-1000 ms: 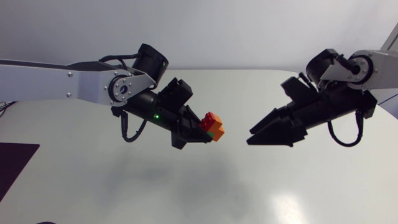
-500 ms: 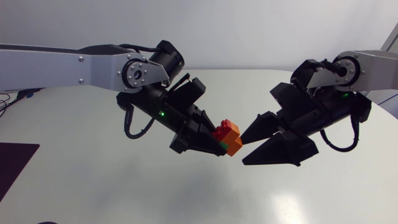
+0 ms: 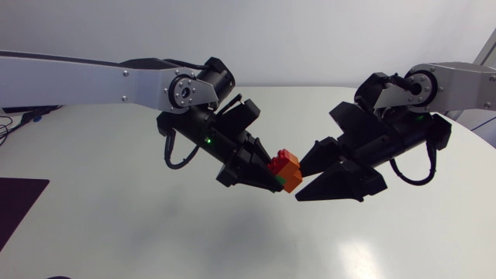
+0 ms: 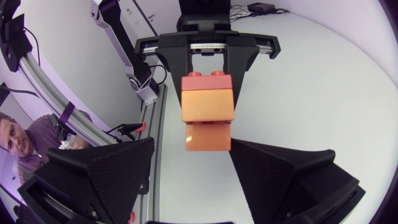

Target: Disassemble duplo

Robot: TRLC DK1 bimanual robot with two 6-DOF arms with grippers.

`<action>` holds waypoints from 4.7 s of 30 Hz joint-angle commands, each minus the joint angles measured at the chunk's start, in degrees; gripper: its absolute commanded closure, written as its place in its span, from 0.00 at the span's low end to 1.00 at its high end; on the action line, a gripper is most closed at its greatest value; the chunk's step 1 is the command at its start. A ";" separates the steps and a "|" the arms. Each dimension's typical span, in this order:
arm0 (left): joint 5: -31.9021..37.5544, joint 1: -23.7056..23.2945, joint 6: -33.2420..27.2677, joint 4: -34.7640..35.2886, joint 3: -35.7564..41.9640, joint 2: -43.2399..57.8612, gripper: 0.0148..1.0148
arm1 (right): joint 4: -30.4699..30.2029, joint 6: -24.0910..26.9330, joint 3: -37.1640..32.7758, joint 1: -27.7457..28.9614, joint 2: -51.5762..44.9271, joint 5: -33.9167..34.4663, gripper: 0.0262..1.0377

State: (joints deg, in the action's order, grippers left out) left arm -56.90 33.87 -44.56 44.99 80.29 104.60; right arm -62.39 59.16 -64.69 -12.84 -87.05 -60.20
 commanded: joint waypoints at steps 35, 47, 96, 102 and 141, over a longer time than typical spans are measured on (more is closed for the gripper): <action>-5.23 0.15 -7.39 11.61 5.23 -0.27 0.74 | 9.22 3.07 6.77 -1.75 1.18 8.00 0.65; 15.95 0.15 -1.24 -6.06 -7.61 -4.31 0.73 | 36.11 -14.16 13.97 -5.53 -1.90 29.62 0.64; 12.78 5.24 -5.45 0.10 -8.31 -5.81 0.72 | 18.53 -13.63 8.61 -11.42 8.21 12.22 0.08; 12.70 5.60 -5.81 0.01 -8.22 -5.28 0.72 | 18.88 -14.33 7.73 -11.50 7.59 12.13 0.12; 13.57 2.34 -7.21 2.38 -8.57 -10.38 0.72 | 31.80 -14.86 14.06 -7.11 7.06 24.52 0.70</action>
State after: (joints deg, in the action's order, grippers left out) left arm -44.01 37.17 -50.13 48.05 73.32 95.85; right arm -31.79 45.56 -50.41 -21.54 -77.60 -37.08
